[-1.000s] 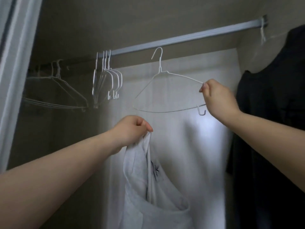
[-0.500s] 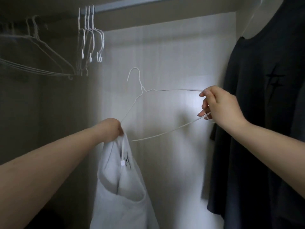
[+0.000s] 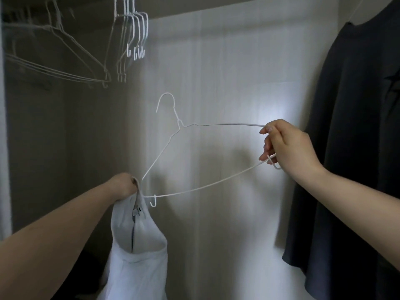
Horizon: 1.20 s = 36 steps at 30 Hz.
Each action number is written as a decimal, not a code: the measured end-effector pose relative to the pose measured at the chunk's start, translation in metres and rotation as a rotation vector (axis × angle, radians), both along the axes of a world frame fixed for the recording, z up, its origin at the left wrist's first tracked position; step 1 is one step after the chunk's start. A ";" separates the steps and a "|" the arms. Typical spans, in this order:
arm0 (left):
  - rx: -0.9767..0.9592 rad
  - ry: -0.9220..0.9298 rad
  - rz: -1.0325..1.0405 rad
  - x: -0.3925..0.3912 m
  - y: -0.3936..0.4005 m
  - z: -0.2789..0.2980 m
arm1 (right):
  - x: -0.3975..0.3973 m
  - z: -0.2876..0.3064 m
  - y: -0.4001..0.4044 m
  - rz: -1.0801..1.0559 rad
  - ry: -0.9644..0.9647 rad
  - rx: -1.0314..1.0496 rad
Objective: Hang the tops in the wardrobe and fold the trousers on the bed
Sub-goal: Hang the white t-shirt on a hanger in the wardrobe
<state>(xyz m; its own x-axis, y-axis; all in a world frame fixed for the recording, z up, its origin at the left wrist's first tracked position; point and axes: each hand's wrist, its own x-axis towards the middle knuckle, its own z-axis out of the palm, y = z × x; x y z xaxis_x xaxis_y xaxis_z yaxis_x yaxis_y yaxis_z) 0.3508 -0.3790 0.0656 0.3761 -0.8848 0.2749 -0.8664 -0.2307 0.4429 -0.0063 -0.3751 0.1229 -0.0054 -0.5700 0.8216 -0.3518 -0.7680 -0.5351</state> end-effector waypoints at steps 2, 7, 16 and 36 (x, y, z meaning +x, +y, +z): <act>-0.011 0.027 -0.009 0.004 0.000 0.001 | 0.006 0.000 -0.001 0.008 0.008 0.001; -0.002 0.064 0.025 0.017 0.002 0.004 | 0.010 0.008 -0.002 0.034 -0.015 -0.011; -0.167 0.346 -0.179 0.013 -0.006 0.003 | 0.025 -0.004 -0.006 0.085 -0.042 0.016; -0.570 0.709 -0.352 -0.040 -0.026 0.039 | 0.014 -0.023 -0.017 -0.545 0.715 0.009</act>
